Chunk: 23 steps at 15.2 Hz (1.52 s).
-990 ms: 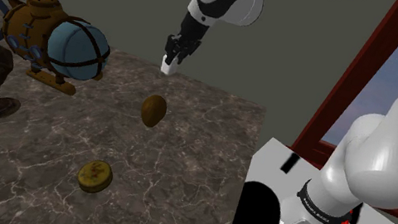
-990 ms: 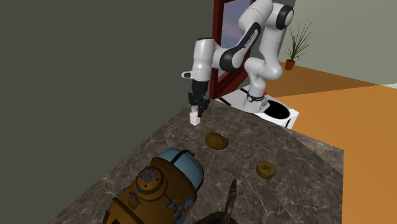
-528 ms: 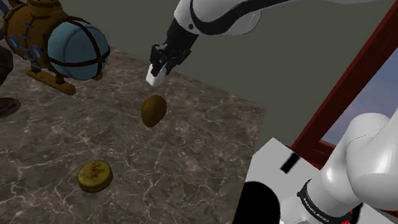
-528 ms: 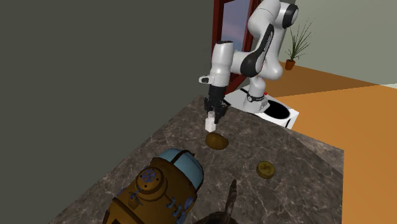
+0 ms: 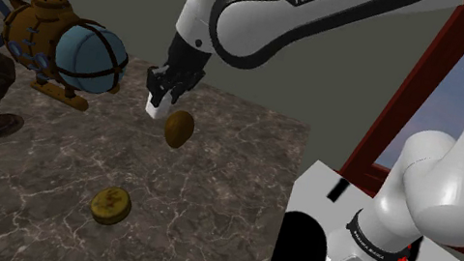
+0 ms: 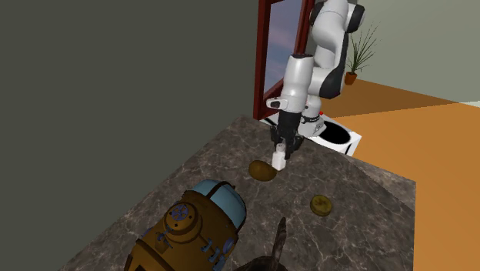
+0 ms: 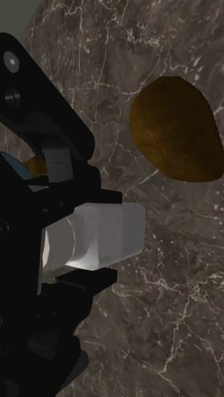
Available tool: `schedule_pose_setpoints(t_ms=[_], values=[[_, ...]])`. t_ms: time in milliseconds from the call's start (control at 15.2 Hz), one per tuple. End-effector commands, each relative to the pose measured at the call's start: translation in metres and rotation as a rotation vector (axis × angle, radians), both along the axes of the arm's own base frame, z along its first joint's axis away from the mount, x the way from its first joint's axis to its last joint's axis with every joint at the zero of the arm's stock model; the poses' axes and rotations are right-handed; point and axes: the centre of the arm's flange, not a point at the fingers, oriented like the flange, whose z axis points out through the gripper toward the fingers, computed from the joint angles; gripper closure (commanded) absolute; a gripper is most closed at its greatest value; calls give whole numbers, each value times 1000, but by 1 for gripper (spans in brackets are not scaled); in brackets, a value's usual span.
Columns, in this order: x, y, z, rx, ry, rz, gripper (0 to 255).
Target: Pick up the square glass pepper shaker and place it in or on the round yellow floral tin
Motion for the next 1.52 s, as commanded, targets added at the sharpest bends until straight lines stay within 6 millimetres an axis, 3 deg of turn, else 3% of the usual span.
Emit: schedule_pose_setpoints(t_ms=[0,660,726,1452], values=[[-14,25,-1,0,0,-2,255],[-70,145,2,0,0,-2,255],[-81,168,2,0,0,-2,255],[-81,168,-56,0,0,-2,255]])
